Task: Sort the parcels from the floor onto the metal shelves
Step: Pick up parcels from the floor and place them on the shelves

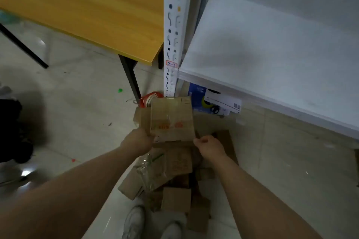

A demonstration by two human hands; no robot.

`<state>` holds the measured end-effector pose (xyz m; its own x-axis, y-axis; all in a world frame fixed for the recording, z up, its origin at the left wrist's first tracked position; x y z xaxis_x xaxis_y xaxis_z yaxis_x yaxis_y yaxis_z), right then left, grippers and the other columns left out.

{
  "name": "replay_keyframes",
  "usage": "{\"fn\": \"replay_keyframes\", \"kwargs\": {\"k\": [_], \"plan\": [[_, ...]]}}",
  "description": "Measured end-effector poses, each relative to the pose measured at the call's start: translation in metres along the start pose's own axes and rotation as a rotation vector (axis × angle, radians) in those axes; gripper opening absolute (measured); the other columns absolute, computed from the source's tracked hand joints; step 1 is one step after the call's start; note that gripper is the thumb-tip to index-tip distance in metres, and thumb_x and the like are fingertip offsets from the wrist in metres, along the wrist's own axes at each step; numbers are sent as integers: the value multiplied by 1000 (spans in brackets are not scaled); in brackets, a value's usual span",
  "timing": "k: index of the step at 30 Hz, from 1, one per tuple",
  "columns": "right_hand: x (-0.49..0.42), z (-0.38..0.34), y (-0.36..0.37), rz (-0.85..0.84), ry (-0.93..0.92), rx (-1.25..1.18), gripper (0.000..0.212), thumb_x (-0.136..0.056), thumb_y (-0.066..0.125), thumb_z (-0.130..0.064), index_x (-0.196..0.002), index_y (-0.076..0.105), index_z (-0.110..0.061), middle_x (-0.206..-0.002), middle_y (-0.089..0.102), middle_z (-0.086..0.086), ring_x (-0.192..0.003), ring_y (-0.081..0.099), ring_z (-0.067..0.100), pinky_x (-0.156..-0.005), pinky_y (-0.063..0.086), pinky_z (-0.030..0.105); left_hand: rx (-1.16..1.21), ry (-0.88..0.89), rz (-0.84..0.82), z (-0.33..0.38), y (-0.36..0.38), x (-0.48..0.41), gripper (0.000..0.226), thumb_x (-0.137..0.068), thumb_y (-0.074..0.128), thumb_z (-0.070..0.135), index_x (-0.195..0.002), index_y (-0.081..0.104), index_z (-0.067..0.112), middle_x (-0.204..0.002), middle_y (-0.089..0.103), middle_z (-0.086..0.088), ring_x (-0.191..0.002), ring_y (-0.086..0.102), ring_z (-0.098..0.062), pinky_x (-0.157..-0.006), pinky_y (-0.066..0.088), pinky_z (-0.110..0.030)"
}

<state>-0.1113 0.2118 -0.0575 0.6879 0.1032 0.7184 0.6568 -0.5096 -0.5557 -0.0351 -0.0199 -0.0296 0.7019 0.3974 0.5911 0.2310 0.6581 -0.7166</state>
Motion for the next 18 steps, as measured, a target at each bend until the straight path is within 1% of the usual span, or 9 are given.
{"fn": "replay_keyframes", "kwargs": {"k": [4,5,7,8,10,12,14,16,18], "plan": [[-48,-2,15,-29,61,-255,78,-96,48,-64,-157,28,-20,-158,37,7,-140,41,31,-104,41,41,568,-99,-201,-13,49,-39,38,-99,52,35,-130,55,12,-127,59,-8,-112,57,-26,-88,48,-33],[-55,-3,20,-46,72,-303,80,-96,49,-64,-159,24,-22,-161,32,7,-143,37,32,-110,38,44,661,-152,-233,-16,59,-46,46,-99,54,36,-138,51,12,-135,55,-9,-120,54,-28,-91,45,-32],[-63,-3,33,-94,92,-372,75,-98,47,-60,-160,22,-25,-162,32,5,-145,35,31,-114,34,45,796,-282,-275,-23,74,-50,56,-97,57,40,-143,44,11,-139,50,-9,-130,45,-29,-92,38,-35],[-65,-3,38,-105,79,-409,71,-100,47,-57,-160,23,-25,-160,35,4,-144,36,29,-113,34,44,862,-328,-290,-23,77,-49,57,-95,59,43,-141,45,13,-134,50,-8,-129,44,-29,-94,37,-39],[-62,-5,41,-106,62,-485,62,-103,46,-50,-157,29,-24,-154,43,2,-138,43,26,-108,38,40,961,-379,-336,-24,79,-48,47,-92,63,45,-129,50,19,-118,56,-2,-113,51,-26,-93,40,-43],[-44,-8,37,-98,67,-571,55,-104,47,-45,-154,36,-24,-139,54,-4,-120,54,19,-95,43,32,1026,-396,-318,-24,71,-38,37,-88,69,41,-115,56,18,-104,63,-2,-94,59,-23,-80,49,-41],[-18,-12,27,-97,75,-618,52,-104,49,-41,-152,38,-24,-125,57,-6,-104,57,12,-83,47,28,1086,-401,-306,-21,53,-20,36,-82,78,33,-107,59,16,-98,68,-6,-86,65,-25,-62,53,-34],[10,-13,17,-129,118,-621,50,-105,48,-37,-152,37,-23,-135,56,1,-115,57,21,-94,50,38,1114,-401,-342,-16,31,3,42,-75,84,27,-107,61,14,-100,70,-9,-89,67,-27,-55,55,-32],[42,-13,5,-167,187,-543,45,-105,50,-33,-147,43,-19,-138,55,6,-118,55,27,-103,47,45,1067,-373,-404,-8,6,27,46,-72,86,22,-110,62,12,-103,70,-10,-94,67,-29,-60,57,-34]]}}
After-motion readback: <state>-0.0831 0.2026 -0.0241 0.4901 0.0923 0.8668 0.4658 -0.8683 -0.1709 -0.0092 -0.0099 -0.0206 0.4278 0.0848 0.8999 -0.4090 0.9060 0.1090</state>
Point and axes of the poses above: each hand's wrist, its own x-axis away from the middle knuckle, its own y-axis out of the palm, z = x × y, the point moved 5 cm from there along -x, towards the middle knuckle
